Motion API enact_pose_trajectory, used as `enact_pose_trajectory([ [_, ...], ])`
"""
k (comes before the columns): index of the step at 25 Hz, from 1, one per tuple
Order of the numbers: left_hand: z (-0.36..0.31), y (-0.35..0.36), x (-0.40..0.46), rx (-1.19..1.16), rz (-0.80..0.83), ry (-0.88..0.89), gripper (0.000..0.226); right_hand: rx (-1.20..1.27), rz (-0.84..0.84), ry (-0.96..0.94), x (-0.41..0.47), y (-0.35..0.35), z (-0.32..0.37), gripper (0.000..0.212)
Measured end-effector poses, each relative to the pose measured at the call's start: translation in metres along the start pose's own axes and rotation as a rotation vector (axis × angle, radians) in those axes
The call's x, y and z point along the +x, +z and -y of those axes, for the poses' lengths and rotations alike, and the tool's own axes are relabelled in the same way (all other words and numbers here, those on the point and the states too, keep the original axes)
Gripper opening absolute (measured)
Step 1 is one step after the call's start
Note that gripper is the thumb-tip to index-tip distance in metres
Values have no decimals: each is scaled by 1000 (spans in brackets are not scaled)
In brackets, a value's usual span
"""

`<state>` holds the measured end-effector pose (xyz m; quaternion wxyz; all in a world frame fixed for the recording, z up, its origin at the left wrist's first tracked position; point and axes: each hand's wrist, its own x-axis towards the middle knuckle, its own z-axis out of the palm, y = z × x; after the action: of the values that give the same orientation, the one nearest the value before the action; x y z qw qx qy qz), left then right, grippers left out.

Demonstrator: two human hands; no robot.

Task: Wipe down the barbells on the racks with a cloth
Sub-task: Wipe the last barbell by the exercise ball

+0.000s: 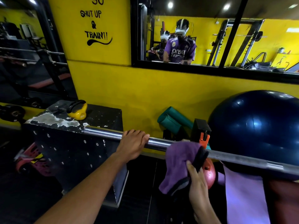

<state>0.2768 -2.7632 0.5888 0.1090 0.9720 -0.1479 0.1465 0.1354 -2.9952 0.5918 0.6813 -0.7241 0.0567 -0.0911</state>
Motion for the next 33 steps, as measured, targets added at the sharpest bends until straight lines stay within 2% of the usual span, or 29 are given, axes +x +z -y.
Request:
enact_pose_trajectory([
  [2,18,-14,2,-89,44,31,87,-170,-20,-172,26,4,34,33],
  [4,48,-28,1,-43,4,-34,87,-571,-33,-434,51,14,51,41],
  [7,90,-38,-10,85,44,-171,98,-1234,46,-463,84,38,32,59],
  [9,102,-34,-18,75,78,-210,108,-1425,104,-445,94,50,24,52],
  [12,104,-29,-15,59,46,-224,98,-1463,-52,-464,105,66,25,35],
  [14,104,-29,-13,58,29,-227,93,-1420,-65,-385,105,90,28,30],
  [15,104,-29,-14,61,16,-220,92,-1409,-61,-390,100,104,26,33],
  [17,106,-29,-15,44,10,-204,96,-1354,5,-500,85,122,7,52],
  [19,107,-30,-16,32,1,-195,108,-1271,79,-617,66,110,-14,70],
  [21,108,-29,-14,29,-10,-193,114,-1231,34,-677,59,79,-31,75],
  [23,109,-28,-13,22,-12,-194,113,-1171,-33,-636,56,60,-33,71],
  [26,110,-27,-10,26,6,-177,104,-1220,-88,-443,81,73,-5,48],
  [27,108,-29,-9,30,0,-171,100,-1233,-71,-339,95,83,16,44],
  [29,106,-31,-9,25,-5,-169,90,-1218,82,-136,118,107,49,44],
  [30,105,-31,-10,20,-8,-166,87,-1232,143,-122,123,120,53,43],
  [33,108,-29,-15,25,-23,-158,81,-1330,186,-372,93,144,27,48],
])
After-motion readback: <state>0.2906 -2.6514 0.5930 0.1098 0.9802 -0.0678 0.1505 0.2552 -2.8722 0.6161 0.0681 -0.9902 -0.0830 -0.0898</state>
